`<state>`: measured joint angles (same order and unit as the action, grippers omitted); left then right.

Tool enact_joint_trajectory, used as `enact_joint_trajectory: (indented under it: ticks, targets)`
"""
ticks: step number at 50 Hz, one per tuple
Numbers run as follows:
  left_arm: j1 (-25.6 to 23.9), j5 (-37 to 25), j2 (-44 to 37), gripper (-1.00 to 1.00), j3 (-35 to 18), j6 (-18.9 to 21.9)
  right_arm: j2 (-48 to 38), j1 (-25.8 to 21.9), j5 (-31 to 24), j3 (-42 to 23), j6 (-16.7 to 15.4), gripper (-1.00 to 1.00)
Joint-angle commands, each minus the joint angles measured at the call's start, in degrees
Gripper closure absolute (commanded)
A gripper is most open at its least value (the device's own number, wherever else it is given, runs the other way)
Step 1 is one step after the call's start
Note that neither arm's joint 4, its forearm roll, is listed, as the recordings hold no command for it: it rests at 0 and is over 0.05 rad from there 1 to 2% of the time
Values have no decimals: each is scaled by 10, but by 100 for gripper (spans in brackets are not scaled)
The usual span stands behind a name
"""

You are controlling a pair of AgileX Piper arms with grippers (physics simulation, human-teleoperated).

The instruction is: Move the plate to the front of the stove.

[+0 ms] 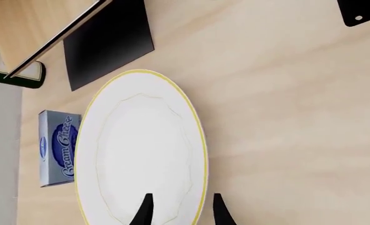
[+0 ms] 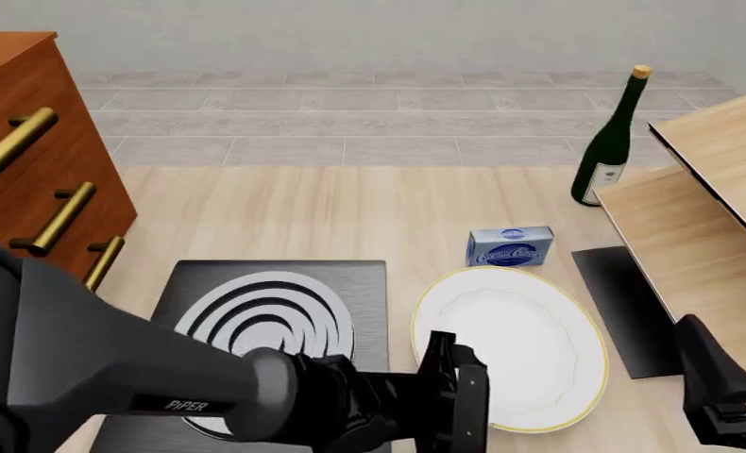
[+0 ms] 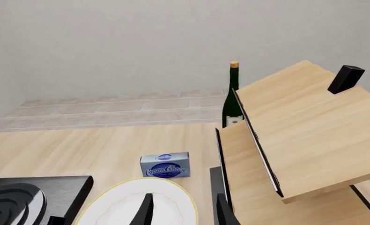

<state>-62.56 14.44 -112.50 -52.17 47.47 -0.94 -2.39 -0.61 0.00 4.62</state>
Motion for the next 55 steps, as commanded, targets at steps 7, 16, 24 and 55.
enact_joint_trajectory:
  ticks: [7,16,24,55]
  targets:
    - [-2,7,-15,100,-6,0,-4,0,4,0,2,-100]
    - [-4,7,-14,100,-5,0,0,1,0,0,2,-100]
    - [-7,11,-7,100,0,8,3,2,-1,0,2,-100]
    - [-29,22,79,100,79,68,-2,1,9,0,4,-100]
